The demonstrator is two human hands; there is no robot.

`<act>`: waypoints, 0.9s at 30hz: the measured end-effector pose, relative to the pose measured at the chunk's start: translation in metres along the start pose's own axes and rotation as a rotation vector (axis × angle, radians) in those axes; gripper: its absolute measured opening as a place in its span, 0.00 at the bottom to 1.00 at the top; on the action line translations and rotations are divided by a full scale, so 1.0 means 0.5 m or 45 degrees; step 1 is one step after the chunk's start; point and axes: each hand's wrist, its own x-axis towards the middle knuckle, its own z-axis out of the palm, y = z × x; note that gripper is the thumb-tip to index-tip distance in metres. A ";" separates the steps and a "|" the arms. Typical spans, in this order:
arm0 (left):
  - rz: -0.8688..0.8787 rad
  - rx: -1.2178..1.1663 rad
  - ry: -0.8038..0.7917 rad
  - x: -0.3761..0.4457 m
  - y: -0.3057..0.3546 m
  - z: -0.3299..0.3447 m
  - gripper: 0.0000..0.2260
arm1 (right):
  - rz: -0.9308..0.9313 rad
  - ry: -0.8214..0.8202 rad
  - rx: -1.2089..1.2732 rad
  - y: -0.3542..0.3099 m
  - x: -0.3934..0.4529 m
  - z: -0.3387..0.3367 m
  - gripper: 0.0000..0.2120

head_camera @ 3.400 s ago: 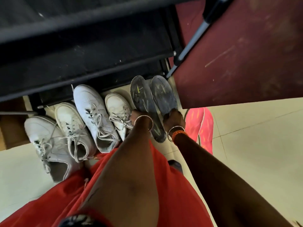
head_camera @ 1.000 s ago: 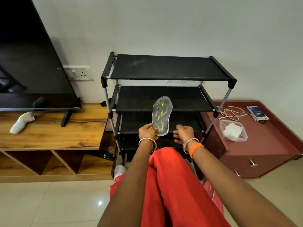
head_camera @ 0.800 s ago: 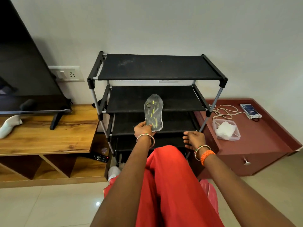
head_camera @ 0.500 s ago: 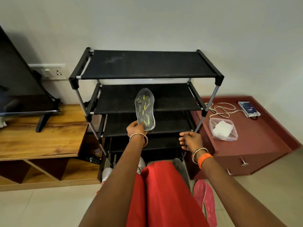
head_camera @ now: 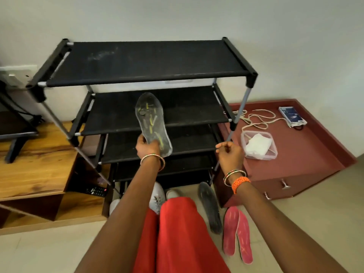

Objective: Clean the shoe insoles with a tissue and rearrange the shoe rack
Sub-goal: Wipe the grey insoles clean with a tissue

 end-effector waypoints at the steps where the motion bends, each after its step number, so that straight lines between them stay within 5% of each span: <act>1: 0.036 0.028 0.024 -0.002 0.000 0.010 0.21 | -0.030 0.087 -0.066 0.005 0.018 -0.024 0.11; 7: 0.110 0.122 0.060 -0.012 -0.008 0.058 0.22 | -0.064 0.250 -0.386 0.066 0.127 -0.121 0.09; 18: 0.119 0.462 -0.007 0.002 0.051 0.075 0.24 | 0.105 -0.071 -0.707 0.094 0.211 -0.120 0.10; 20: 0.297 0.743 0.103 -0.008 0.056 0.077 0.27 | 0.105 -0.065 -0.709 0.089 0.210 -0.117 0.11; 22: 0.792 0.872 0.220 -0.040 0.049 0.087 0.26 | 0.120 -0.031 -0.705 0.091 0.213 -0.114 0.10; 24: 1.340 0.727 0.036 -0.086 0.038 0.112 0.20 | 0.119 0.057 -0.706 0.110 0.227 -0.118 0.11; 25: 1.489 0.643 -0.220 -0.109 0.026 0.132 0.18 | 0.129 0.083 -0.719 0.119 0.236 -0.126 0.12; 27: 1.488 0.596 -0.796 -0.154 -0.008 0.187 0.16 | 0.193 0.102 -0.738 0.121 0.246 -0.146 0.11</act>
